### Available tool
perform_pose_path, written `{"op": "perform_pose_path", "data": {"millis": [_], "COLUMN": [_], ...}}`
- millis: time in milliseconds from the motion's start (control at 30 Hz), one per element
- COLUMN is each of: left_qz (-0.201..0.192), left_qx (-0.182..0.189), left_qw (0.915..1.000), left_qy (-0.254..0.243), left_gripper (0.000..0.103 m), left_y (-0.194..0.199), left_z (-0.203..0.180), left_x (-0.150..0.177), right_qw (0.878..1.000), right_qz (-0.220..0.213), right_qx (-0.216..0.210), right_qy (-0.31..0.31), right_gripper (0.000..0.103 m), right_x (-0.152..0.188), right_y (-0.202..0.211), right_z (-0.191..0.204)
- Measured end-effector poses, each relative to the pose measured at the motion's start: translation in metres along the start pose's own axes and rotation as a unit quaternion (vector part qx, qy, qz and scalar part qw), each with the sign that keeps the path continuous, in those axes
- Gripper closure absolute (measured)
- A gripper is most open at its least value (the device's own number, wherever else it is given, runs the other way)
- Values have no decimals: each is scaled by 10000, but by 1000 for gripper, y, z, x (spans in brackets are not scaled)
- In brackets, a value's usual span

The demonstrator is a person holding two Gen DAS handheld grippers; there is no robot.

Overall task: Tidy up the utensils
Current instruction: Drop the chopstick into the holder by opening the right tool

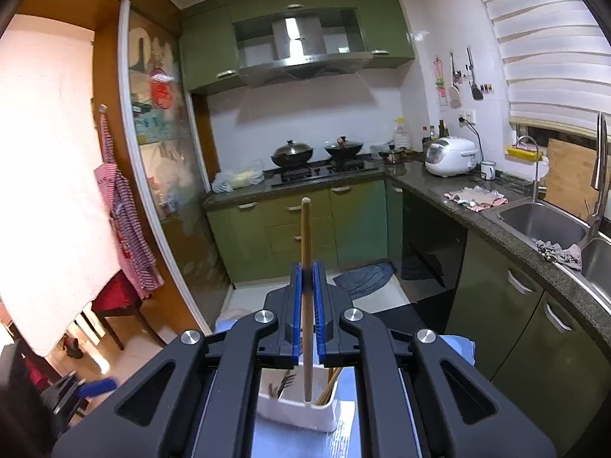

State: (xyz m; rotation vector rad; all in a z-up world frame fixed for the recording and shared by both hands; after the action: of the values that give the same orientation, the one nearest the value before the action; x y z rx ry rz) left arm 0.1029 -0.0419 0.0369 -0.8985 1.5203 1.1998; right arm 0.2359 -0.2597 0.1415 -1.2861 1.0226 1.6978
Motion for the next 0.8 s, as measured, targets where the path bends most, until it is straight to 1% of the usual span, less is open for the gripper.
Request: {"op": "perform_pose_path", "data": {"millis": [67,100,167,300,367,433,500,533,633,700,767,800], "left_qz": [67,77,82,-29,-66,-112,-135,-133,-57,-12,40,61], "left_qx": [-38,-41,-42,-176,-279,-446,-567,-559,-489,-485,-495,-497], "left_qw": [10000,9999,9996,9980,9976,9977,9976,9976,9972,9968,9966,9966], "left_qy": [-5,74,254,606,631,492,379,381,560,641,664,651], "left_gripper": [8,7,7,7,7,7,7,7,7,7,7,7], "left_y": [2,4,6,13,14,15,16,15,15,16,16,15], "left_z": [1,2,7,15,16,12,10,11,14,17,17,16], "left_x": [10,15,22,35,39,43,46,47,51,54,59,61], "right_qw": [9999,9998,9993,9977,9966,9953,9947,9948,9961,9969,9972,9973], "right_qz": [114,193,355,660,799,951,1001,982,787,611,451,390], "right_qx": [43,62,100,157,174,166,175,198,296,374,464,509], "right_qy": [-21,-38,-36,54,79,103,144,177,259,330,365,368], "right_gripper": [96,96,96,96,96,95,84,74,73,69,59,57], "right_x": [6,12,27,64,83,98,108,111,119,125,136,145], "right_y": [-19,-28,-45,-66,-74,-81,-81,-78,-52,-26,2,18], "right_z": [-1,-2,-3,0,0,0,0,1,2,2,2,2]}}
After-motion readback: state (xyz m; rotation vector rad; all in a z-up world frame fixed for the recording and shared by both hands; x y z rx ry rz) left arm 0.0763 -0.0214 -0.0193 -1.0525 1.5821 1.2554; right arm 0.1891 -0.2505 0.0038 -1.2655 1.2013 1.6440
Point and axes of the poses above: each gripper's, at about its wrist camera, not at the fingertips, and y roughly against the way its jaws point, z to its left, x to its underside, the point moved 1 cm from there along -y, roughly the way its jaws point, and after that the axes turned 12 degrees about -z, right-handed, at the moved point
